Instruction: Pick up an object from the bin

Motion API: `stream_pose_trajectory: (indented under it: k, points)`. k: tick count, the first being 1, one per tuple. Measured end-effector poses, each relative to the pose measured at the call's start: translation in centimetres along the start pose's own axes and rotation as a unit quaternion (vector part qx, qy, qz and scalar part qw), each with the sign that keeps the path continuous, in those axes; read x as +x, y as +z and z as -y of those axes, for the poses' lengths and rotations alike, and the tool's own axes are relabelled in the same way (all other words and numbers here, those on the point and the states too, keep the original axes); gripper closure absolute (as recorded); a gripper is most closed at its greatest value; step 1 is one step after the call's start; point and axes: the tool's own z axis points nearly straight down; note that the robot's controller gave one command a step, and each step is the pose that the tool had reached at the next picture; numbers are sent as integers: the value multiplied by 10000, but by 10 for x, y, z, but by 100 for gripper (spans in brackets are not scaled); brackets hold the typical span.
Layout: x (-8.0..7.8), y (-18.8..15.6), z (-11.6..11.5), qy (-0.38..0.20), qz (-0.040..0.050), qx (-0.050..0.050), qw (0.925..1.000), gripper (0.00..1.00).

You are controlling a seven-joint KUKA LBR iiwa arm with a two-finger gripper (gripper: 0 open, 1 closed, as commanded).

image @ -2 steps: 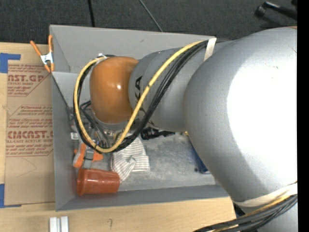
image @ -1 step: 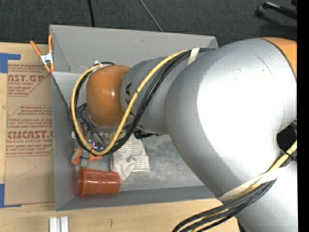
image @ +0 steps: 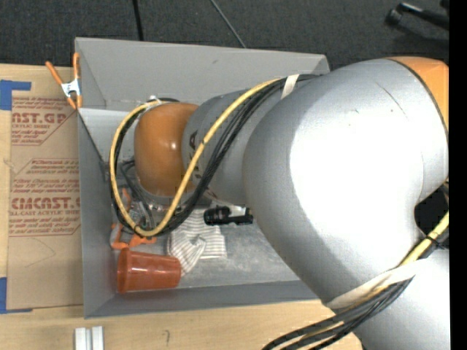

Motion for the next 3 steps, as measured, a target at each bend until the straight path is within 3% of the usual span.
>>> stream_pose_trajectory:
  k: [3]
  points:
    - [0,-14,-1,-1,-38,38,10000,100]
